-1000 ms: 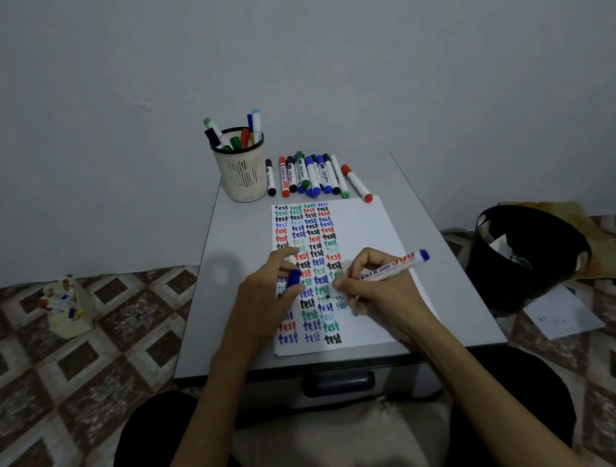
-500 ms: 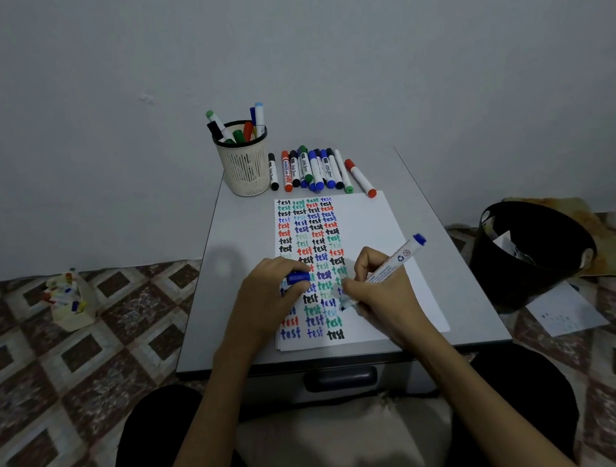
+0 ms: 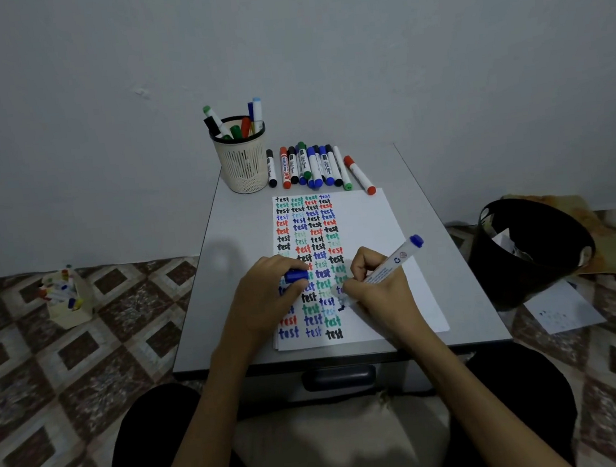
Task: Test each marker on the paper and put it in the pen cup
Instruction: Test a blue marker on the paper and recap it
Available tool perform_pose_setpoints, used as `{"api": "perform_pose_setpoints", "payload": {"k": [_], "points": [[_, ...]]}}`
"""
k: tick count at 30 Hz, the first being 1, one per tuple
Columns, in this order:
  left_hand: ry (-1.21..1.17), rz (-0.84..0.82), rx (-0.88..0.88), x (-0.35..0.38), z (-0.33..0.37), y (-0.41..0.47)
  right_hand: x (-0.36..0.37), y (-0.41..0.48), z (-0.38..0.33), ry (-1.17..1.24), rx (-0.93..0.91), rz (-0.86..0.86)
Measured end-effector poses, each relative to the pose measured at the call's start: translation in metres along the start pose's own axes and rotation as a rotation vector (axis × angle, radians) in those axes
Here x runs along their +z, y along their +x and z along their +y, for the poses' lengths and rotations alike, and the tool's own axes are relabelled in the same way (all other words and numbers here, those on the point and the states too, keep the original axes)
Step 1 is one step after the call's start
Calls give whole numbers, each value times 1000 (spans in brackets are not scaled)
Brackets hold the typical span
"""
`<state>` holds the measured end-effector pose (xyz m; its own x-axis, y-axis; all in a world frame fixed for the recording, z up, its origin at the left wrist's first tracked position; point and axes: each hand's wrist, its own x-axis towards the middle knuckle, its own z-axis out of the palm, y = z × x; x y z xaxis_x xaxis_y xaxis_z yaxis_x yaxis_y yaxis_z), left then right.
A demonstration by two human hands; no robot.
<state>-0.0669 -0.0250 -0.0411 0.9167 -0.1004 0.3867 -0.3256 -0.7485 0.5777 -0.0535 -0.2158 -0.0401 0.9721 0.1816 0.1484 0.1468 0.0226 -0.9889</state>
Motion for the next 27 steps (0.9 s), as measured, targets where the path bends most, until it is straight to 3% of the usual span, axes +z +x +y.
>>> {"api": "perform_pose_setpoints", "payload": {"k": [8,27], "points": [[12,1,1,1,-1,0,1,-1,-1,-76,1,-32],[-9,-8,-26,-1,2,-1,-1,-4,-3,-80,-42,89]]}}
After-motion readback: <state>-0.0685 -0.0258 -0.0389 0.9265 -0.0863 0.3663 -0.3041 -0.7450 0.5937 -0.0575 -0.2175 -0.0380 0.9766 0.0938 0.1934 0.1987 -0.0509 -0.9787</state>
